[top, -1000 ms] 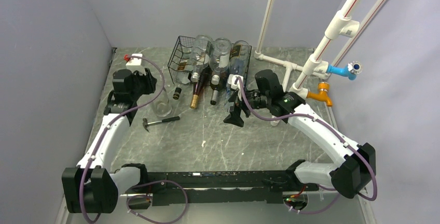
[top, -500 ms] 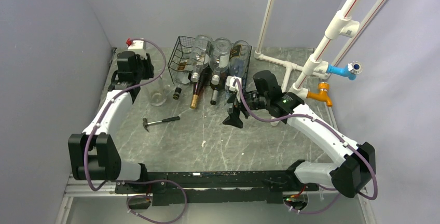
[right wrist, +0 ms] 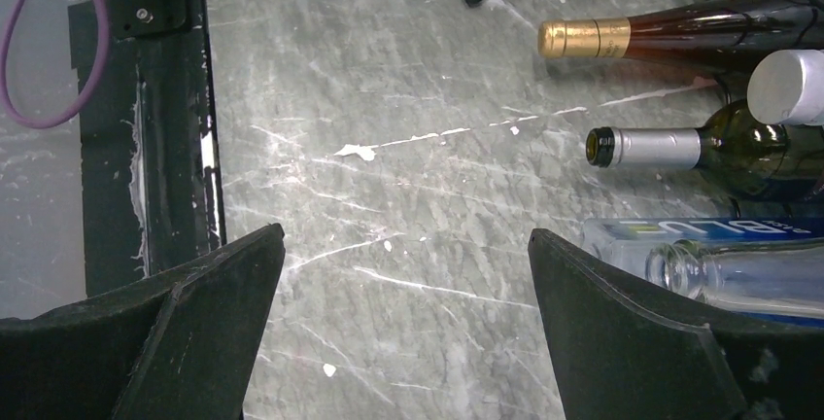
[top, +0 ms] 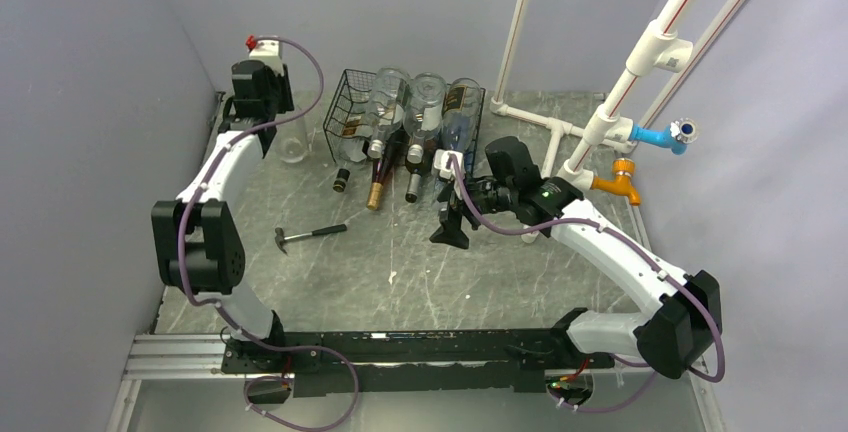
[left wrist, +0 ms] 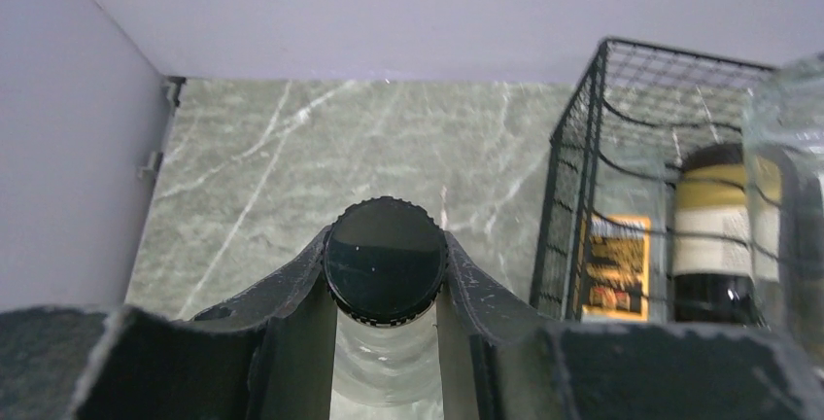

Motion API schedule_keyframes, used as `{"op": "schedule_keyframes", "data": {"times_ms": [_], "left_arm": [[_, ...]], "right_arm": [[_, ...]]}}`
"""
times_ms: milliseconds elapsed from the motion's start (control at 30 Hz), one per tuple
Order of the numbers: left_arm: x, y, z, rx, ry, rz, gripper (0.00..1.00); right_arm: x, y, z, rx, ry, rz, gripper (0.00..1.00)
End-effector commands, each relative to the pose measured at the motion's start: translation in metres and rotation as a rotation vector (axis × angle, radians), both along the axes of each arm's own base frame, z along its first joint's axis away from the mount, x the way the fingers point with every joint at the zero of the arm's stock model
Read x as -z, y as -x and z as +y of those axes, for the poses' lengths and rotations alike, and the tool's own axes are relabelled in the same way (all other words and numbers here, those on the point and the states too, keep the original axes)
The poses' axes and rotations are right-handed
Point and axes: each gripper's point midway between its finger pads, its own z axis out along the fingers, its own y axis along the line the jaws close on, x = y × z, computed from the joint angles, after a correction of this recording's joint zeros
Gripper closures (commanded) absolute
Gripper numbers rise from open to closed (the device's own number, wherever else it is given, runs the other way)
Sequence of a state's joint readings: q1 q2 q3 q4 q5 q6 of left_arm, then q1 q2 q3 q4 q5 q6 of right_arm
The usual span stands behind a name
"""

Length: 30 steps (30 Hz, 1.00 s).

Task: Take the wine bottle off the wine rack
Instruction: Place the wine bottle at the corner of the board.

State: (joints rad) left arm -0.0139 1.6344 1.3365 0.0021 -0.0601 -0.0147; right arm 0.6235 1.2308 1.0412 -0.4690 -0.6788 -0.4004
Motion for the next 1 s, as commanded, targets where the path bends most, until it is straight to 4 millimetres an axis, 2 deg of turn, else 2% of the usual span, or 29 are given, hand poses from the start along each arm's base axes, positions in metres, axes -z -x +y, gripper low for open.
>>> {"op": "schedule_keyframes", "data": {"times_ms": [0, 33, 167, 367, 533, 667, 733, 833, 967], "left_arm": [[-0.133, -0.030, 0.028, -0.099, -0.046, -0.397, 1.00], [-0.129, -0.036, 0.039, -0.130, -0.052, -0.396, 1.00], [-0.122, -0.052, 0.063, -0.196, -0.052, -0.404, 1.00], [-0.110, -0.067, 0.087, -0.252, -0.065, -0.404, 1.00], [-0.089, -0.069, 0.102, -0.302, -0.060, -0.375, 1.00], [-0.076, -0.064, 0.104, -0.307, -0.014, -0.371, 0.98], [-0.072, -0.061, 0.104, -0.310, -0.010, -0.364, 0.87], [-0.071, -0.054, 0.101, -0.296, 0.005, -0.361, 0.78], [-0.068, -0.045, 0.099, -0.280, 0.032, -0.337, 0.55]], "right_arm": [[-0.006, -0.002, 0.003, -0.025, -0.007, -0.033, 0.00], [-0.006, -0.003, 0.003, -0.025, -0.005, -0.036, 0.00], [-0.003, -0.003, 0.003, -0.026, 0.005, -0.032, 0.00], [0.000, -0.004, 0.003, -0.030, 0.018, -0.024, 0.00], [0.006, -0.005, 0.003, -0.031, 0.031, -0.014, 0.00], [0.008, -0.006, 0.004, -0.032, 0.035, -0.009, 0.00], [0.010, -0.006, 0.004, -0.031, 0.038, -0.006, 0.00], [0.011, -0.007, 0.004, -0.028, 0.040, -0.006, 0.00], [0.011, -0.006, 0.004, -0.034, 0.038, -0.006, 0.00]]}}
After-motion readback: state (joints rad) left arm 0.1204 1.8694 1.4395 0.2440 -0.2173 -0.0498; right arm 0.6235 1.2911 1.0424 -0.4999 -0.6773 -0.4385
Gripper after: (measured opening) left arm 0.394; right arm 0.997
